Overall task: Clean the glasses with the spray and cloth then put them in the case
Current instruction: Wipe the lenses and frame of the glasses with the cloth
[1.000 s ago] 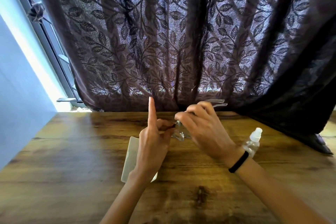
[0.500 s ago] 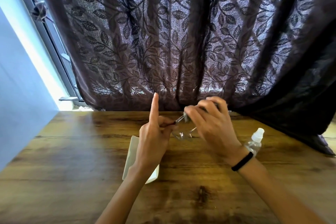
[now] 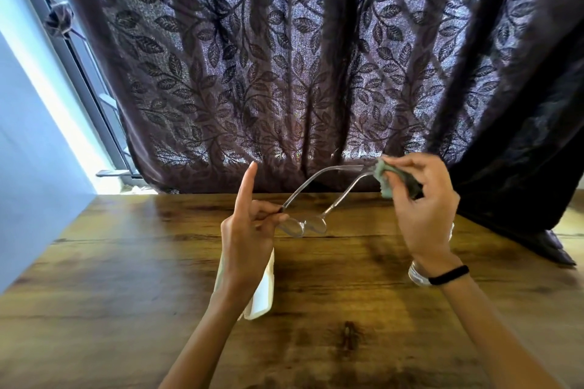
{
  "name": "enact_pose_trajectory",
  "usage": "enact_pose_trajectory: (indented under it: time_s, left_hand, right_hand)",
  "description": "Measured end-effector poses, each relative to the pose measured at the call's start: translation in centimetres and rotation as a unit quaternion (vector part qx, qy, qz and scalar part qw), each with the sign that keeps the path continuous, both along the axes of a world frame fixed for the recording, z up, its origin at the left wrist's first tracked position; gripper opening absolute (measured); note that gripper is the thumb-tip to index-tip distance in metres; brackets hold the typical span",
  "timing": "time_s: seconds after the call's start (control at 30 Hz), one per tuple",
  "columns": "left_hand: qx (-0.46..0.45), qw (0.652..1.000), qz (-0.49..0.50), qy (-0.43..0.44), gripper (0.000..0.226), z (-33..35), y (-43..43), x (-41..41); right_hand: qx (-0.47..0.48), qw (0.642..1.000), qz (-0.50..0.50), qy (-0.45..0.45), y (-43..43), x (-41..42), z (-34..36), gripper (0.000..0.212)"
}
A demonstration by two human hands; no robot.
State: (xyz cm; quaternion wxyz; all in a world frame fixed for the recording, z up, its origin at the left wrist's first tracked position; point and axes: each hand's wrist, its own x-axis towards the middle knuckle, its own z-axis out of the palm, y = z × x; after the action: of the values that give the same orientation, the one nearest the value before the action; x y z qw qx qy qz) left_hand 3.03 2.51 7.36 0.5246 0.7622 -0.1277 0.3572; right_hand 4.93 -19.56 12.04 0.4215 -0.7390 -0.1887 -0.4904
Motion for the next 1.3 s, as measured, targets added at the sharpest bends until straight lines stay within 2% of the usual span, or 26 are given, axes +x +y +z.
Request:
enact_pose_trajectory:
  time_s: [0.13, 0.23, 0.3, 0.47, 0.8, 0.87, 1.0, 1.13, 1.3]
  left_hand:
    - [-0.039, 0.999, -0.002, 0.012, 0.091, 0.4, 0.2, 0.1]
    - [-0.075, 0.997, -0.014, 0.02, 0.089, 0.7, 0.1, 0.0]
    - [-0.085, 0.996, -0.02, 0.021, 0.09, 0.9, -0.1, -0.1]
    - [-0.131, 0.988, -0.066, 0.039, 0.088, 0.9, -0.6, -0.4]
    - [-0.13, 0.987, -0.07, 0.059, 0.082, 0.4, -0.6, -1.1]
    - [-0.129, 0.987, -0.062, 0.072, 0.074, 0.4, -0.6, -1.2]
    - [-0.117, 0.988, -0.056, 0.081, 0.045, 0.6, -1.0, -1.3]
    - [-0.099, 0.99, -0.055, 0.082, 0.042, 1.0, -1.4, -1.6]
    - [-0.098, 0.99, -0.051, 0.088, 0.045, 1.1, -1.5, -1.8]
  right_hand:
    - [0.202, 0.974, 0.068, 0.071, -0.2, 0.0, -0.5, 0.041]
    - [0.345, 0.925, 0.093, 0.129, -0.1, 0.3, -2.2, 0.041]
    - [0.387, 0.9, 0.101, 0.175, 0.1, 0.4, -3.5, 0.039]
    - [0.381, 0.874, 0.13, 0.271, 1.4, 0.3, -5.5, 0.033]
    - [0.387, 0.848, 0.178, 0.315, 3.1, -0.3, -6.9, 0.031]
    - [0.373, 0.855, 0.169, 0.318, 3.0, -0.2, -6.8, 0.032]
    - [0.32, 0.889, 0.13, 0.301, 2.6, 0.3, -6.3, 0.033]
    - [0.261, 0.923, 0.078, 0.272, 2.1, 1.0, -5.5, 0.035]
    - [0.241, 0.943, 0.032, 0.228, 1.7, 1.6, -4.6, 0.038]
